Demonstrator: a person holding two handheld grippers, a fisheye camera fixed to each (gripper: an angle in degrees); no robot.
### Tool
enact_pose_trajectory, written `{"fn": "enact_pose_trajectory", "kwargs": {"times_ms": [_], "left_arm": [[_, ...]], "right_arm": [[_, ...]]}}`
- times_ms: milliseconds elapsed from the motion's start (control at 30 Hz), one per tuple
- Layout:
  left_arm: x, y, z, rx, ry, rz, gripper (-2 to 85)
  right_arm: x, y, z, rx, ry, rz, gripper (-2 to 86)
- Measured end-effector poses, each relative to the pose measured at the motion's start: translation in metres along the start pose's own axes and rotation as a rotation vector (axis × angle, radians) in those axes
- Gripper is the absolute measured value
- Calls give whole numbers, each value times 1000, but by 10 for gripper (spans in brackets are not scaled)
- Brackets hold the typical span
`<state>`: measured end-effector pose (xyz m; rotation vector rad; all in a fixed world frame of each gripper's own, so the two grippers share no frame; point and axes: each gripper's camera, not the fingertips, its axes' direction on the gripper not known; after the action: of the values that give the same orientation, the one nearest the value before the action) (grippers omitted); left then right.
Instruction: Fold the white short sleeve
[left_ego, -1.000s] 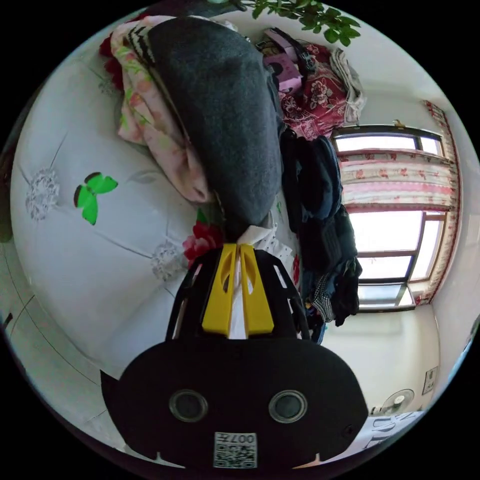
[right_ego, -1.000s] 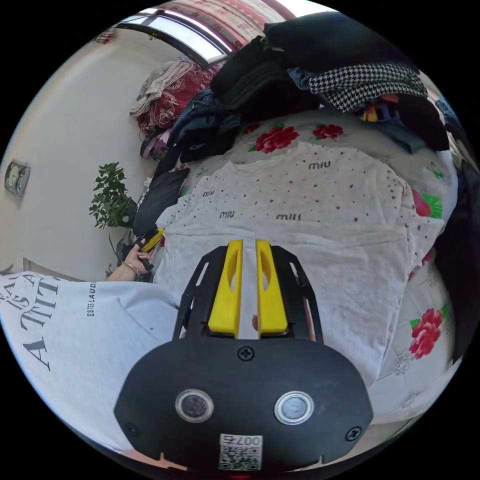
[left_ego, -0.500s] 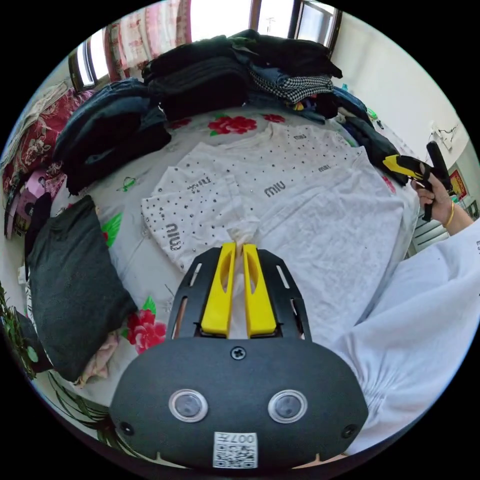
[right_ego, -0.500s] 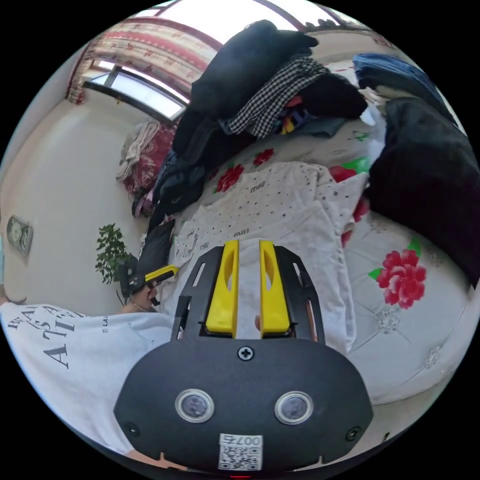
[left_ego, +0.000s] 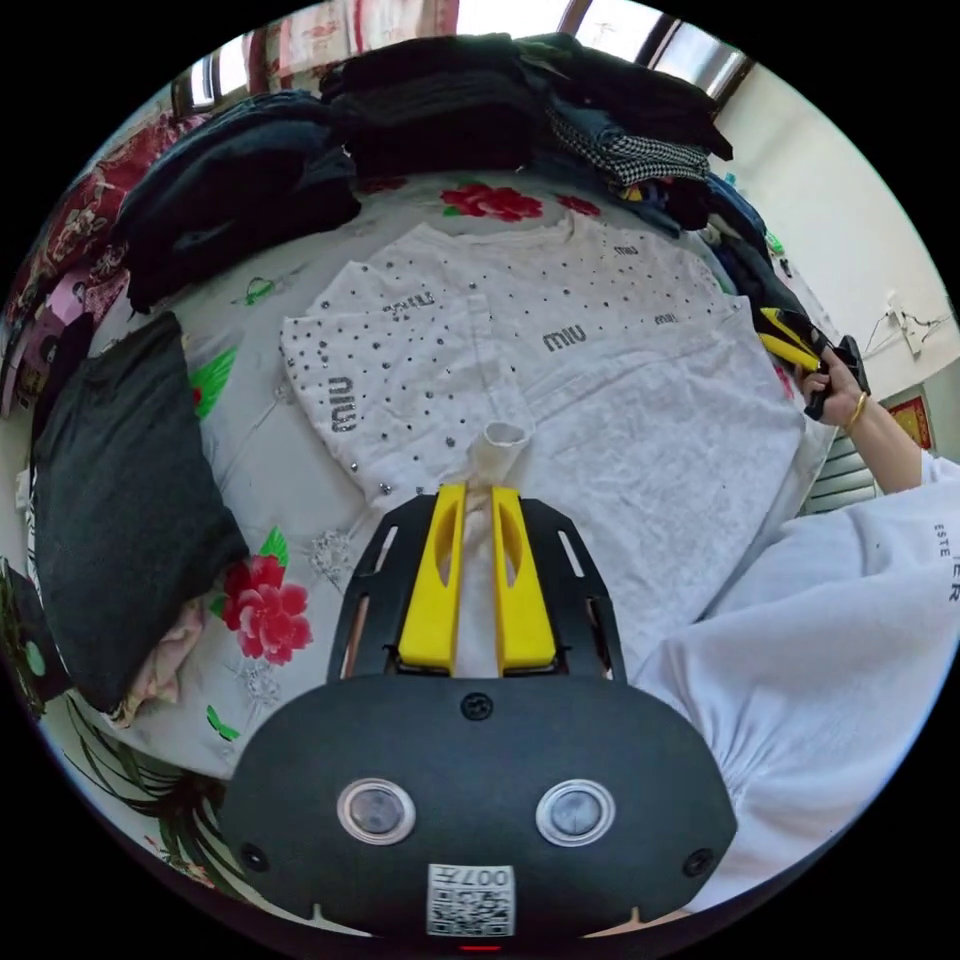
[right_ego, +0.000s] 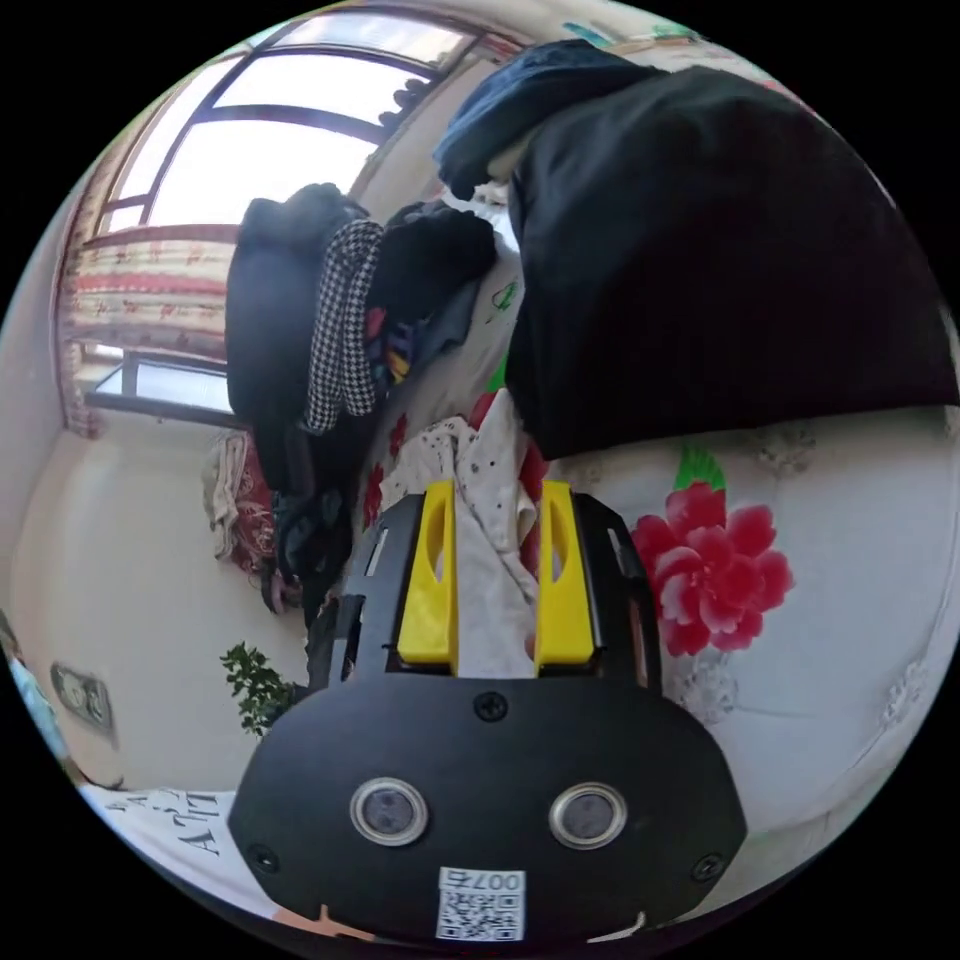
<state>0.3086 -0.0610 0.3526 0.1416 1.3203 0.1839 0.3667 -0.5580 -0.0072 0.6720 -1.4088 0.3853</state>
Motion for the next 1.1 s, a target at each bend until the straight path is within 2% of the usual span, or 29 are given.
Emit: {"fn": "enact_pose_trajectory", "kwargs": {"times_ms": [133, 333, 400, 633, 733, 767, 800, 833, 900, 1000, 1100], "left_arm": [[6, -2, -11, 51, -8, -14, 53], [7, 16, -38, 133, 8, -93, 45], [3, 28, -40, 143, 33, -147, 41], [-2, 32, -31, 140, 85, -215, 30], [1, 30, -40, 170, 71, -200, 18], [2, 30, -43, 177, 65, -191, 14], [1, 30, -43, 178, 64, -187, 11], [1, 30, -43, 178, 67, -187, 11], [-3, 29, -39, 173, 87, -188, 12], [-5, 25, -36, 171, 114, -192, 19], [-6, 25, -43, 187, 117, -177, 26]], "right_arm": [[7, -16, 19, -31, -94, 63, 23], [-33, -6, 9, -22, -13, -170, 4], [-30, 0, 9, -17, 35, -138, 5], [-39, -8, 36, -19, 11, -45, 0], [-96, 4, 29, 30, -34, -258, 0], [-135, 19, 28, 17, -28, -464, 0], [-175, 42, 32, -31, -3, -691, 0], [-192, 55, 38, -70, 10, -800, 1], [-235, 111, 75, -300, 67, -1110, 4], [-235, 163, 131, -544, 175, -1214, 15], [-224, 183, 161, -646, 234, -1163, 27]]}}
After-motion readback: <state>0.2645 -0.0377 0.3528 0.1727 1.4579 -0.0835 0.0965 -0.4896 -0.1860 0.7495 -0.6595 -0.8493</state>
